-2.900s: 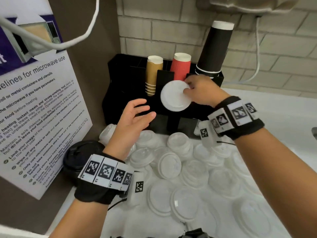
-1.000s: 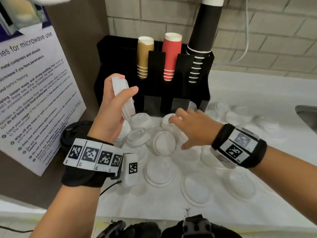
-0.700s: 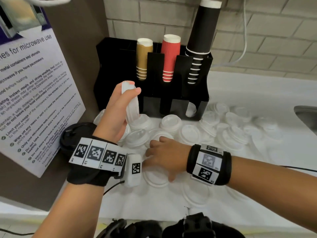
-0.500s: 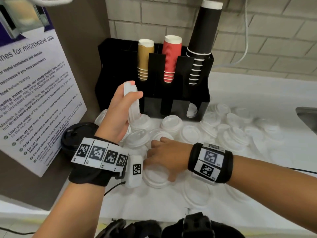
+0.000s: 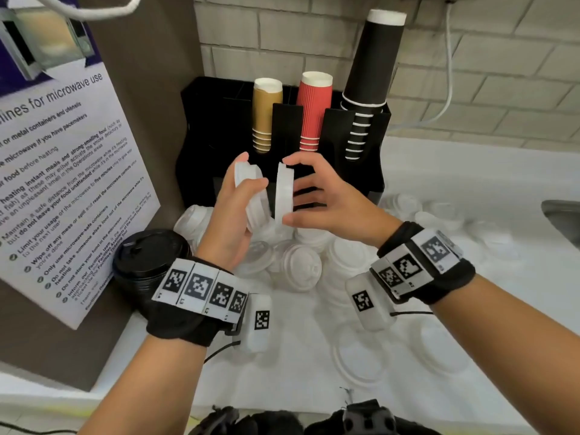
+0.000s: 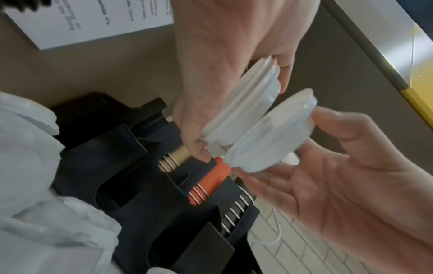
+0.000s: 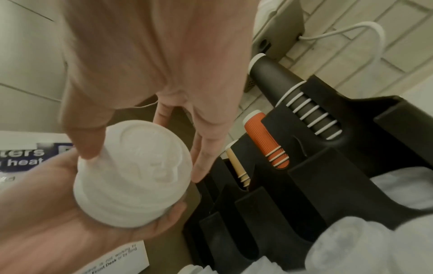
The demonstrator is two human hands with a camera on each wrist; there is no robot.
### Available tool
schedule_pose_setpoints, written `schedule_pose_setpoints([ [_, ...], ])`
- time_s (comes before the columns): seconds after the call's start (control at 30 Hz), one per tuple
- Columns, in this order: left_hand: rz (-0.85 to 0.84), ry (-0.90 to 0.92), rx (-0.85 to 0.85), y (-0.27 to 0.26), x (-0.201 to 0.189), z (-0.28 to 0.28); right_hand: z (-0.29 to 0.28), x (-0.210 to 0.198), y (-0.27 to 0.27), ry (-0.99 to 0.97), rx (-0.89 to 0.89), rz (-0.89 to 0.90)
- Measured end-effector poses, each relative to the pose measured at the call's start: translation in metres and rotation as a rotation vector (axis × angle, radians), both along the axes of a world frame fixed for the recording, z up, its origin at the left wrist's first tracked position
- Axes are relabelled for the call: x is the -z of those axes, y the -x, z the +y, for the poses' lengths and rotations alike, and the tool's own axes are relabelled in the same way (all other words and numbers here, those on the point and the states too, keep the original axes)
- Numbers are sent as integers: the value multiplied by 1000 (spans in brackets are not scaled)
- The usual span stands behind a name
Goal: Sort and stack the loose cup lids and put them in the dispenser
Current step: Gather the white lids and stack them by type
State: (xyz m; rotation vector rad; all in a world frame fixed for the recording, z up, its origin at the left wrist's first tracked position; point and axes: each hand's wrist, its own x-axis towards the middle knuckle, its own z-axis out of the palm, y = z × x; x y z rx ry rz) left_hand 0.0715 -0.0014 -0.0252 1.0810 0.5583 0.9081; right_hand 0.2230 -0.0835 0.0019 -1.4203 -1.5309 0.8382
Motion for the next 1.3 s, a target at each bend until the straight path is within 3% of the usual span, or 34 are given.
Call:
schedule_pose_setpoints([
  [0.4, -21, -50, 178, -6, 1, -7, -1, -7, 4, -28, 13, 14],
  [0.93, 14, -83, 197, -13, 4, -15, -5, -1, 3, -76, -14, -28],
  [1.1, 19, -74, 93, -9, 6, -8, -22, 7, -7, 90, -98, -420],
  [1.2, 23, -53, 37, -8, 8, -3, -44, 21, -10, 338, -327, -780],
  [1.3, 42, -58, 23, -9, 9, -2, -67, 38, -5, 572, -584, -991],
])
